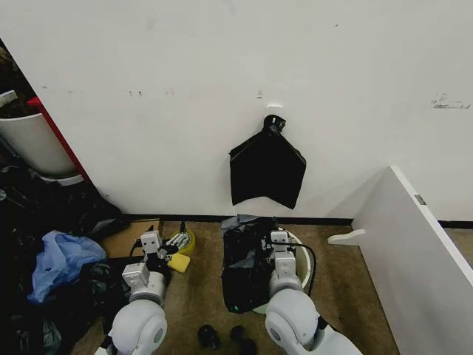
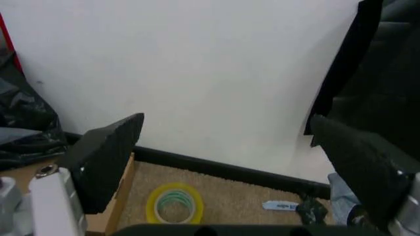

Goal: Place the garbage bag over the trash bin.

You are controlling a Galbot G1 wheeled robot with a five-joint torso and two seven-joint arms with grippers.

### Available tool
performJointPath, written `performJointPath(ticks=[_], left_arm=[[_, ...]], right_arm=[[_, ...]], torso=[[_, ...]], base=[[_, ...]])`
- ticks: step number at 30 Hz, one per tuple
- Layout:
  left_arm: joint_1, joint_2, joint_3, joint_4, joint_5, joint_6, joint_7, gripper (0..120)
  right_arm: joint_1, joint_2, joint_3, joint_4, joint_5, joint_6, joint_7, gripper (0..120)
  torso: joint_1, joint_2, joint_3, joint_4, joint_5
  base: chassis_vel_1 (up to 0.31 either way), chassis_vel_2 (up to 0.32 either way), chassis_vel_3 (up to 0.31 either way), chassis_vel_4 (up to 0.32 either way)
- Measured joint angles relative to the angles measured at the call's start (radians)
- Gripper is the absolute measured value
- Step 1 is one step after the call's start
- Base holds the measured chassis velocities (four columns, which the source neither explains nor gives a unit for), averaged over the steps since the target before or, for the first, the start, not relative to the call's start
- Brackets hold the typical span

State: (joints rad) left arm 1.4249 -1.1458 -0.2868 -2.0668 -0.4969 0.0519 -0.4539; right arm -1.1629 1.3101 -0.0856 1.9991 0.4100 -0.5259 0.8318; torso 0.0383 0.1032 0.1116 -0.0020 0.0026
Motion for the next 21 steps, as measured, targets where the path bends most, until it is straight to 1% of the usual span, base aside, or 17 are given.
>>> performJointPath(ticks=[2,4,5,7,10,11,12,13,14,15,16,19,20,21], left_arm=[[0.0,-0.001,0.001,0.0,0.001,0.0,0.0,100],[-0.001,-0.002,0.002,0.0,0.002,0.0,0.0,100],[-0.001,-0.002,0.002,0.0,0.002,0.0,0.0,100],[-0.001,-0.002,0.002,0.0,0.002,0.0,0.001,100],[-0.002,-0.002,0.002,0.0,0.002,0.0,0.001,100],[-0.002,-0.002,0.002,0.0,0.002,0.0,0.001,100],[-0.002,-0.002,0.002,0.0,0.002,0.0,0.001,100],[-0.002,-0.002,0.002,0.0,0.002,0.0,0.001,100],[-0.002,-0.002,0.001,0.0,0.002,0.0,0.001,100],[-0.002,-0.002,0.001,0.0,0.002,0.0,0.001,100],[-0.001,-0.001,0.001,0.0,0.002,0.0,0.001,100],[-0.001,0.0,0.002,0.002,0.002,0.0,0.001,100],[-0.002,0.002,0.003,0.003,0.001,0.0,0.001,100],[-0.002,0.004,0.005,0.003,0.001,0.0,0.001,100]], right_arm=[[0.005,0.006,0.003,-0.005,0.018,0.0,0.004,49],[0.021,0.025,0.011,-0.023,0.063,0.002,0.014,54],[0.025,0.031,0.013,-0.027,0.085,0.003,0.017,59],[0.028,0.035,0.014,-0.03,0.108,0.003,0.019,65],[0.029,0.036,0.014,-0.031,0.117,0.003,0.021,66],[0.029,0.037,0.014,-0.033,0.129,0.002,0.022,75],[0.029,0.037,0.014,-0.034,0.134,0.002,0.022,75],[0.029,0.037,0.014,-0.034,0.135,0.002,0.022,74],[0.029,0.036,0.014,-0.035,0.139,0.002,0.021,69],[0.029,0.036,0.014,-0.035,0.139,0.002,0.021,69],[0.027,0.033,0.014,-0.035,0.143,0.002,0.019,63],[0.024,0.029,0.014,-0.036,0.149,0.002,0.013,55],[0.02,0.024,0.014,-0.036,0.153,0.003,0.007,48],[0.018,0.02,0.014,-0.036,0.154,0.003,0.001,43]], torso=[[0.0,0.0,0.0,0.0,0.0001],[0.0,0.0,0.0,0.0,0.0],[0.0,0.0,0.0,0.0,0.0],[0.0,0.0,0.0,0.0001,0.0001],[0.0,0.0,0.0,0.0,0.0],[0.0,0.0,0.0,0.0,0.0],[0.0,0.0,0.0,0.0,0.0],[0.0,0.0,0.0,0.0,0.0],[0.0,0.0,0.0,0.0,0.0001],[0.0,0.0,0.0,0.0,0.0001],[0.0,0.0,0.0,0.0,0.0],[0.0,0.0,0.0,0.0,0.0],[0.0,0.0,0.0,0.0,0.0001],[0.0,0.0,0.0,0.0,0.0]], base=[[0.0,0.0,0.0,0.0],[0.0,0.0,0.0,0.0],[0.0,0.0,0.0,0.0],[0.0,0.0,0.0,0.0],[0.0,0.0,0.0,0.0],[0.0,0.0,0.0,0.0],[0.0,0.0,0.0,0.0],[0.0,0.0,0.0,0.0],[0.0,0.0,0.0,0.0],[0.0,0.0,0.0,0.0],[0.0,0.0,0.0,0.0],[0.0,0.0,0.0,0.0],[0.0,0.0,0.0,0.0],[0.0,0.0,0.0,0.0]])
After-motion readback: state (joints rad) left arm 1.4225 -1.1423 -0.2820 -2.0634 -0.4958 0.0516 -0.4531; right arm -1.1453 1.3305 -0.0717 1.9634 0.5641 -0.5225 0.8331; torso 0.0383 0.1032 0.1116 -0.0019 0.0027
